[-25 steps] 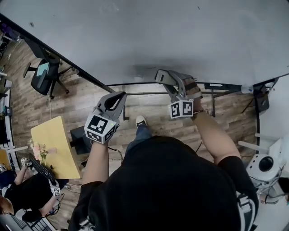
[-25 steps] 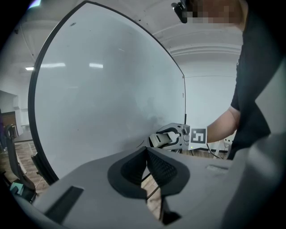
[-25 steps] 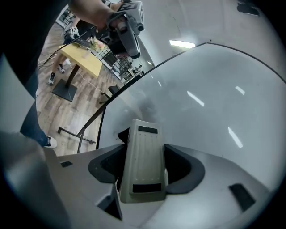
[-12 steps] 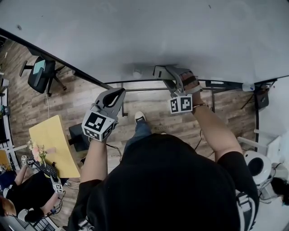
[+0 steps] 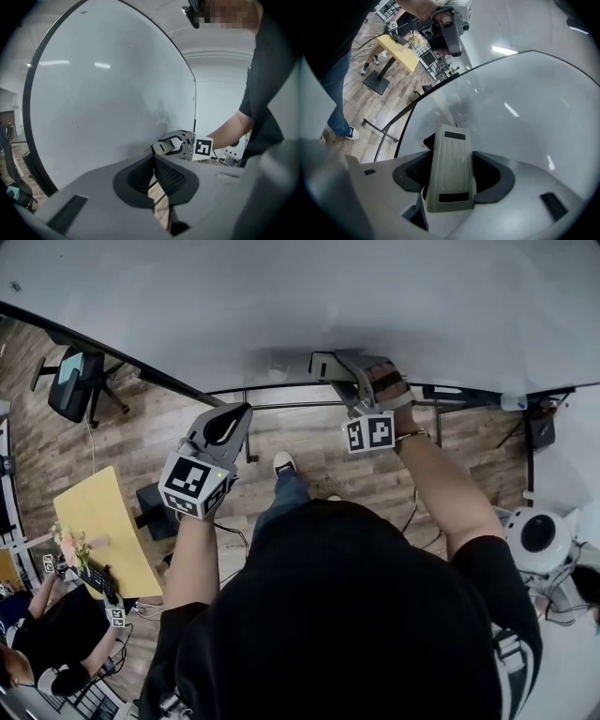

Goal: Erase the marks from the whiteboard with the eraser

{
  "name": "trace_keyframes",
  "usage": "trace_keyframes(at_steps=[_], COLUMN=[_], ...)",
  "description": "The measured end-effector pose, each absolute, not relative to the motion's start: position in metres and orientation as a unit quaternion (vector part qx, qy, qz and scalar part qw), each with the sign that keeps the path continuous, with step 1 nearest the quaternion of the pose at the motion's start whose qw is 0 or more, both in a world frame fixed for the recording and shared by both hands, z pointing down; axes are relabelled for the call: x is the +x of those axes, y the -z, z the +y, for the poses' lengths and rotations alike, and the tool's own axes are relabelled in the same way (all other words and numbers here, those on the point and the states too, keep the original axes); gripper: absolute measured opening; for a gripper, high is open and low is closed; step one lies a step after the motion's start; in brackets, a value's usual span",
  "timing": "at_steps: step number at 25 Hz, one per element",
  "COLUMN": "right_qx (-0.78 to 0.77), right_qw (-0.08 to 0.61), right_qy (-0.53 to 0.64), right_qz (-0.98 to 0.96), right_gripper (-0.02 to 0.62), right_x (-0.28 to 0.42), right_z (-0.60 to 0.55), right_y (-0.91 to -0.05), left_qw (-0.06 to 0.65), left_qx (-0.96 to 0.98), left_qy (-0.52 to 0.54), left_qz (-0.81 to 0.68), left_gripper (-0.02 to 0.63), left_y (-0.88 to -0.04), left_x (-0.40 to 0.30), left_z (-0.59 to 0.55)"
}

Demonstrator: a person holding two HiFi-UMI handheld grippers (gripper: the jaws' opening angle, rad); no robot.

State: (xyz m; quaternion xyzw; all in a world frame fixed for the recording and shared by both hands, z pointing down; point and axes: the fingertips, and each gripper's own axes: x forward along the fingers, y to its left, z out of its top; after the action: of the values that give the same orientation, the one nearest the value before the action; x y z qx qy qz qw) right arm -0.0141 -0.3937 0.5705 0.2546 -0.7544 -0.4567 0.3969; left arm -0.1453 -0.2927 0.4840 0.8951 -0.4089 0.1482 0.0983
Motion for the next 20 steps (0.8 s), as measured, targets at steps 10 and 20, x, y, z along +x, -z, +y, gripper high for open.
trace_keyframes(at_steps=[10,20], right_qx=[0.244,0.213], right_qw=[0.403,0.402], right_qy=[0.481,0.51], right_qz=[-0.739,-0.73], right_gripper=[0.259,0.261], right_x=[-0.029,-0.069], right_z=[-0.389,-0.382], right_y=[-0.569,-0.575], left_qw=[0.101,0.108], left_qx=[0.893,0.884], left_qy=[-0.136,-0.13], left_qz=[-0.418,-0.436], left_gripper=[0.011,0.011], left_y=[-0.479,-0.481], left_x=[-0.148,-0.161], left_z=[-0.275,-0.253])
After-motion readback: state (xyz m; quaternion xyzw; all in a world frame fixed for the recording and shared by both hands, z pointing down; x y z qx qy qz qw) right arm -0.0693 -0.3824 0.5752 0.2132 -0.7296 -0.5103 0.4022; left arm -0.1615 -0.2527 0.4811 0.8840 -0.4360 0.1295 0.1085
